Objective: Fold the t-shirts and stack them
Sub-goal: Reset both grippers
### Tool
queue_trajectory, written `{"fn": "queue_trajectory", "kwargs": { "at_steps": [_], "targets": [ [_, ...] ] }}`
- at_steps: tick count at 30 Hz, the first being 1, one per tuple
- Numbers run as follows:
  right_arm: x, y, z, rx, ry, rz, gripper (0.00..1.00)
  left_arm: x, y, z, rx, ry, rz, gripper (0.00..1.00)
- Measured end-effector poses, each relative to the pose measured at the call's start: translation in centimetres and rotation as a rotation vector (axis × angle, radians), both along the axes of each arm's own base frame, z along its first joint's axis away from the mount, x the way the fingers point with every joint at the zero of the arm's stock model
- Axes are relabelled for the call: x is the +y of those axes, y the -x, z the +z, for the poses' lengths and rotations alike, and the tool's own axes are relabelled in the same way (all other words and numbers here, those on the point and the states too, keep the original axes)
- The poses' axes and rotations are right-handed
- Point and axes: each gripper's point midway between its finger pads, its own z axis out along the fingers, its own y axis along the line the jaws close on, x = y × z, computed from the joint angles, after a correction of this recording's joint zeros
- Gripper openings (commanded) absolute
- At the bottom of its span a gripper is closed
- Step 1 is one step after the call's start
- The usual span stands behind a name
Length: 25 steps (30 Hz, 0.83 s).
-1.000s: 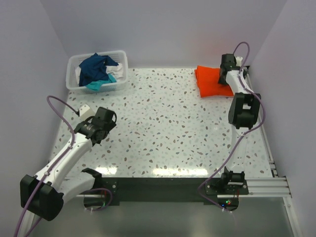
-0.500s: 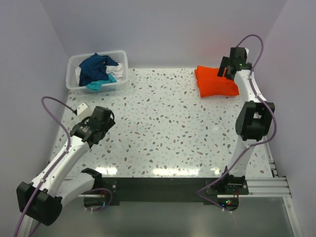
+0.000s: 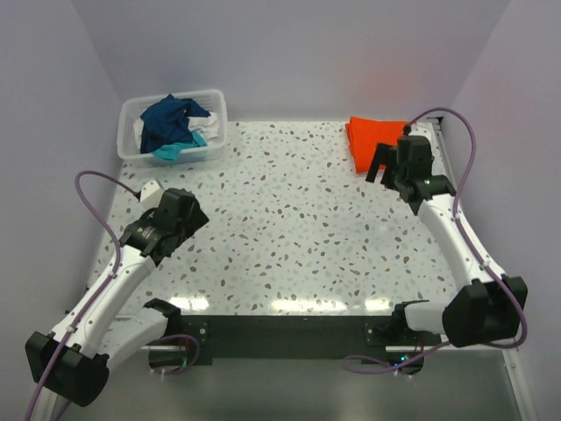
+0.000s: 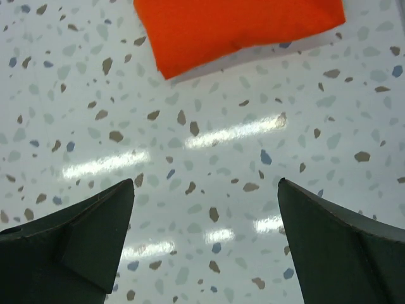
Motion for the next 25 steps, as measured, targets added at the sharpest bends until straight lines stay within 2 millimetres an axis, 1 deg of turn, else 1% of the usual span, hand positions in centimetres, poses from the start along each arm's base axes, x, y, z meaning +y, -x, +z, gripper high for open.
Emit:
{"fn": "queue_trajectory", "kwargs": {
  "at_steps": [3, 6, 10, 12, 15, 17, 19, 22, 25],
  "targets": [
    [1.4, 3.2, -0.6, -0.006, -0.035, 0.041, 0.99, -0.5, 0.0, 0.0, -0.006, 0.021, -0.022, 1.0],
    [1.8, 6.0, -2.0, -0.005, -0.08, 0.057, 0.99, -0.7, 0.4, -0.4, 0.0, 0.029, -0.04, 1.0],
    [3.4, 9.8, -5.2, 0.009, -0.182, 0.123, 0.99, -0.7, 0.9, -0.9, 0.005, 0.04, -0.05, 1.0],
    [4.3, 11.1, -6.8, 0.03, -0.229, 0.157, 0.99, -0.7, 1.1, -1.1, 0.006, 0.044, -0.053, 1.0],
    [4.9, 12.4, -8.4, 0.064, -0.266, 0.179, 0.99, -0.7, 1.5, -1.4, 0.009, 0.047, -0.056, 1.0],
    [4.9, 13.0, -9.4, 0.086, -0.27, 0.173, 0.99, -0.7, 1.7, -1.5, 0.006, 0.051, -0.058, 1.0],
    [4.7, 13.4, -10.0, 0.095, -0.27, 0.164, 0.99, -0.6, 1.9, -1.5, 0.002, 0.057, -0.06, 1.0],
    [4.6, 13.8, -10.1, 0.085, -0.268, 0.162, 0.99, -0.6, 2.1, -1.5, -0.009, 0.063, -0.061, 1.0],
    [4.5, 13.8, -9.5, 0.054, -0.266, 0.164, 0.99, -0.6, 2.3, -1.5, -0.008, 0.064, -0.061, 1.0]
  ]
}}
